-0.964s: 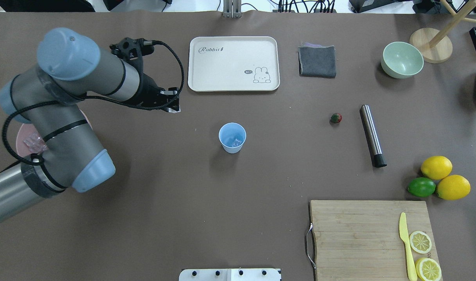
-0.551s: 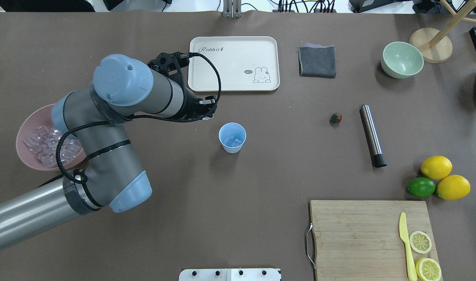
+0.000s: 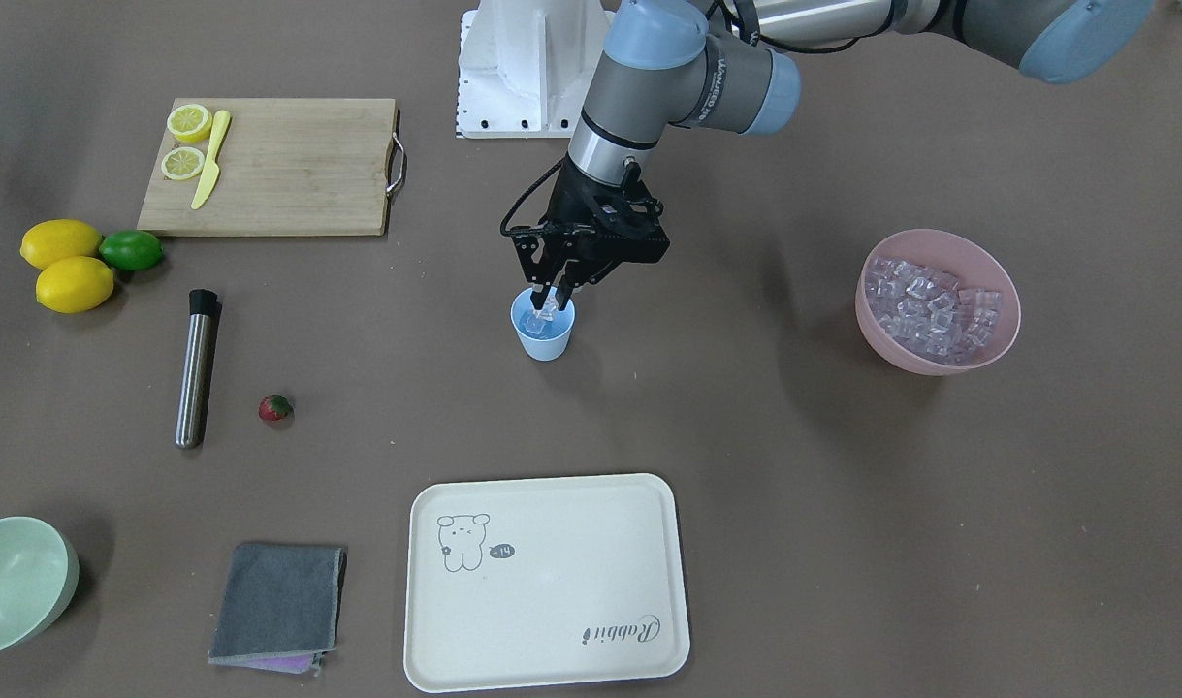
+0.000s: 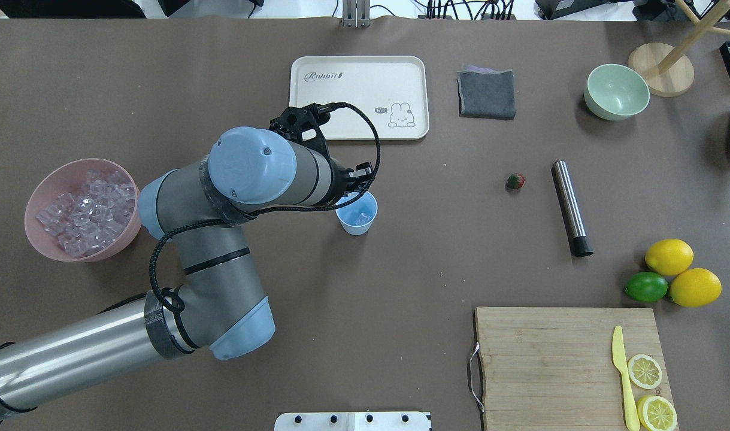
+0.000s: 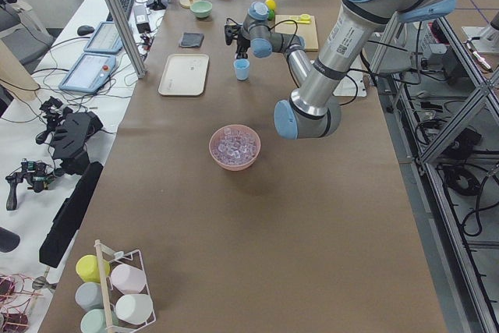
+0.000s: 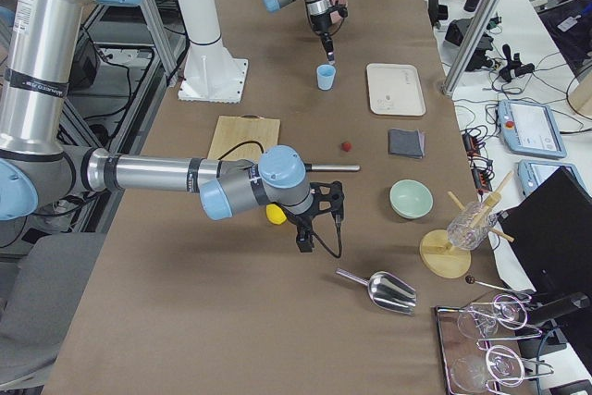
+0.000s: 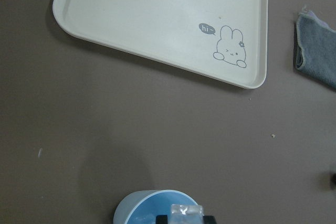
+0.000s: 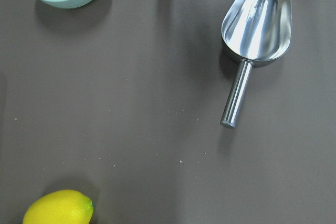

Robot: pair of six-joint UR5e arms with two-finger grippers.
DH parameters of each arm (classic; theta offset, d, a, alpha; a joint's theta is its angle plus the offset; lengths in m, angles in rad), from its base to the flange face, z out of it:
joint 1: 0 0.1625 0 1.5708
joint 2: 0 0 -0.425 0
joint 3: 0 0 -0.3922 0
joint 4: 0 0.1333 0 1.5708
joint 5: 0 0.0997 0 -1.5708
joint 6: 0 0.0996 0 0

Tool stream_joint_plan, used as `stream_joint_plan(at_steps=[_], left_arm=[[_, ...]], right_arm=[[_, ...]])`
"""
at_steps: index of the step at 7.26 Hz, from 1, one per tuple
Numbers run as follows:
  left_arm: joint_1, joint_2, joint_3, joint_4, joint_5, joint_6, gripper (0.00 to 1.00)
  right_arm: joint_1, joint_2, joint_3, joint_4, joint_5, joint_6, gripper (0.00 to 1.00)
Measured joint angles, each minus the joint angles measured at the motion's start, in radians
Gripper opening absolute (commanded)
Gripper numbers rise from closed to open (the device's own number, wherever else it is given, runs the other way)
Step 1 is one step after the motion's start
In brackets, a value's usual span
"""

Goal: Mash ice and strawberries in cup
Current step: 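Open the left gripper to drop the ice cube into the cup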

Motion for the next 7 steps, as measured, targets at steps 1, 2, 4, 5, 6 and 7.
stream_joint_plan(at_steps=[1, 2, 4, 5, 6, 7], left_arm=[[0.003, 0.005, 0.000, 0.000, 0.003, 0.012, 0.98], [0.007, 0.012, -0.002, -0.003, 0.004, 0.025, 0.98], [0.015, 0.036, -0.016, -0.018, 0.005, 0.034, 0.98], [0.009, 0.046, -0.038, 0.023, -0.003, 0.064, 0.98], [-0.016, 0.056, -0.084, 0.133, -0.037, 0.146, 0.98], [-0.075, 0.071, -0.153, 0.293, -0.109, 0.272, 0.99]], right_arm=[[0.000, 0.000, 0.000, 0.000, 0.001, 0.000, 1.00], [0.000, 0.000, 0.000, 0.000, 0.001, 0.000, 1.00], [0.000, 0.003, 0.001, 0.000, 0.001, 0.001, 1.00], [0.000, 0.004, 0.001, 0.000, 0.000, 0.002, 1.00], [0.000, 0.005, 0.001, -0.001, 0.000, 0.003, 1.00], [0.000, 0.005, 0.001, -0.001, 0.000, 0.004, 1.00]])
